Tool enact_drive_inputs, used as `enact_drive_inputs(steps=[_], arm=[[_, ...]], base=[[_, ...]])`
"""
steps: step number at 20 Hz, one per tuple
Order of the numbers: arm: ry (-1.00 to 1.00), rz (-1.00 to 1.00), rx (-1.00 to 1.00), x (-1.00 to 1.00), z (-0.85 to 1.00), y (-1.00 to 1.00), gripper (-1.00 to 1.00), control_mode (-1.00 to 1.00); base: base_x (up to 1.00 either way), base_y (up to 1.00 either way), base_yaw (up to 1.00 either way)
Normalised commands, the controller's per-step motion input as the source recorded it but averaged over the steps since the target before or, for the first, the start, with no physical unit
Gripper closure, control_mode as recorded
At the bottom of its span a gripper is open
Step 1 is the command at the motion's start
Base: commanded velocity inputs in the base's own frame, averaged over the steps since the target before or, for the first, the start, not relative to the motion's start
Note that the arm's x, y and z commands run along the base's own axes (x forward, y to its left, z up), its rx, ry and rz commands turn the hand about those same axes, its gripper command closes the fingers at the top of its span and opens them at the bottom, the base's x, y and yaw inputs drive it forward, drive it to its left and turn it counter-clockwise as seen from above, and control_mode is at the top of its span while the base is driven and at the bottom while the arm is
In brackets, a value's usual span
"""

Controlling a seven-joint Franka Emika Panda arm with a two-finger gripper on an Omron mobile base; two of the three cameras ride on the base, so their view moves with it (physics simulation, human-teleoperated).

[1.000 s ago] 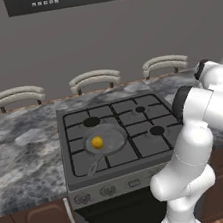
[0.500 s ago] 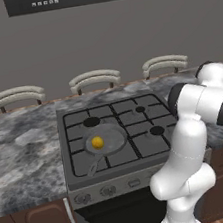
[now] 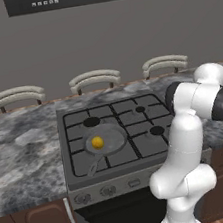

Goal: Put the lemon and eggplant in the pan. Then turn on the front left burner and set the heat to medium.

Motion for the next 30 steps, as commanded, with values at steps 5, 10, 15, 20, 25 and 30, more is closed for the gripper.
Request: enact_drive_inputs(steps=[5,10,15,20,25,30], arm=[[0.04,0.0,-0.03,0.0,-0.15,-0.13,-1.0,-1.0],[0.05,0.0,-0.01,0.0,-0.11,-0.07,-1.0,-1.0],[0.06,0.02,0.0,0.07,-0.13,-0.04,-1.0,-1.0],[0.08,0.04,0.0,0.17,-0.17,-0.13,-1.0,-1.0],[0.09,0.02,0.0,0.18,-0.16,-0.17,-1.0,-1.0],[0.06,0.01,0.0,0.2,-0.11,-0.18,-1.0,-1.0]], base=[[0.0,0.0,0.0],[0.0,0.0,0.0],[0.0,0.0,0.0],[0.0,0.0,0.0],[0.0,0.0,0.0],[0.0,0.0,0.0]])
